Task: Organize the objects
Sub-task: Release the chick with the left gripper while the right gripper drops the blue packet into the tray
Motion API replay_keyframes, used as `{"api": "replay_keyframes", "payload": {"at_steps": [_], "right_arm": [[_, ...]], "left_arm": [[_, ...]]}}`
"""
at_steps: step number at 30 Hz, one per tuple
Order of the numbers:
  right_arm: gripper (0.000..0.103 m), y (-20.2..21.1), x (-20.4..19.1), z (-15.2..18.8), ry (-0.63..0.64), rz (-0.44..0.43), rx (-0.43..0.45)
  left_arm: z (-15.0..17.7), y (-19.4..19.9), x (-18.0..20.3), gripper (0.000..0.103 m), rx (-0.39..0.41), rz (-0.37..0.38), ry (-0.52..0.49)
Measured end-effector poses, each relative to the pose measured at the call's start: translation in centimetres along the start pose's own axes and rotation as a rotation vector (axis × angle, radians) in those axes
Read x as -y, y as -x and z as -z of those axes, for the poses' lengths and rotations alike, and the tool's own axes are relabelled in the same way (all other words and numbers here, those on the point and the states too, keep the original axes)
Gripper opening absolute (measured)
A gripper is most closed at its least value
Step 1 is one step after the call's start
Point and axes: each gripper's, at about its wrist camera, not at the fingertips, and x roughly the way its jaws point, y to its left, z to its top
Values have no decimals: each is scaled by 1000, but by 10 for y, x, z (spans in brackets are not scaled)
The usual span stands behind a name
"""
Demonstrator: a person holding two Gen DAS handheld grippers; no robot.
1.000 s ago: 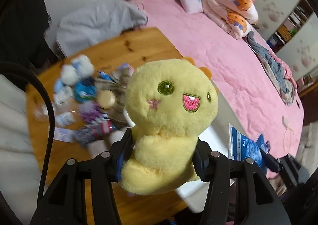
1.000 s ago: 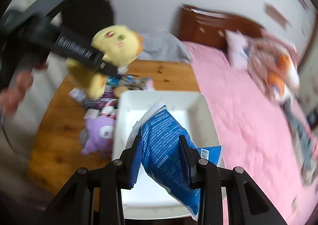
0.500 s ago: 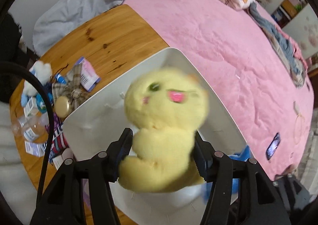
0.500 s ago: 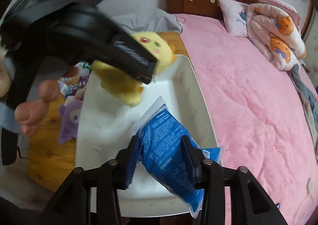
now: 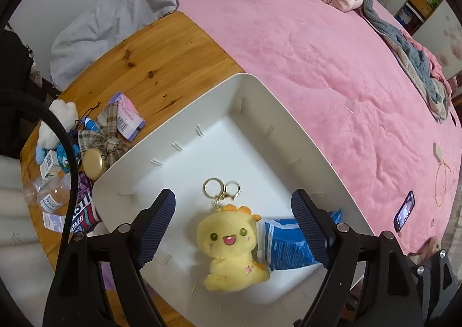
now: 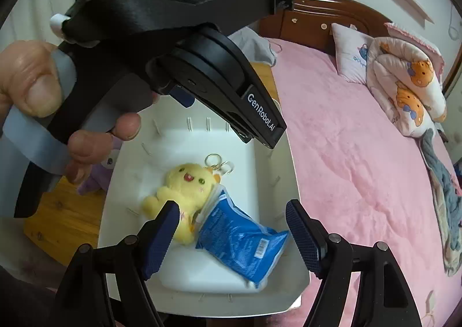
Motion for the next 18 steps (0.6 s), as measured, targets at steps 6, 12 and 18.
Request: {"api": "replay_keyframes", "payload": {"at_steps": [6, 12, 18], "right_arm": [[77, 3, -8, -9, 30, -18, 10], [77, 13, -22, -18, 57, -17, 36], [77, 27, -41, -26, 90, -3, 73]], "left_arm": [[8, 20, -14, 85, 28, 1, 26], [20, 47, -31, 85, 72, -26, 48], [39, 81, -52, 85, 143, -57, 62]]}}
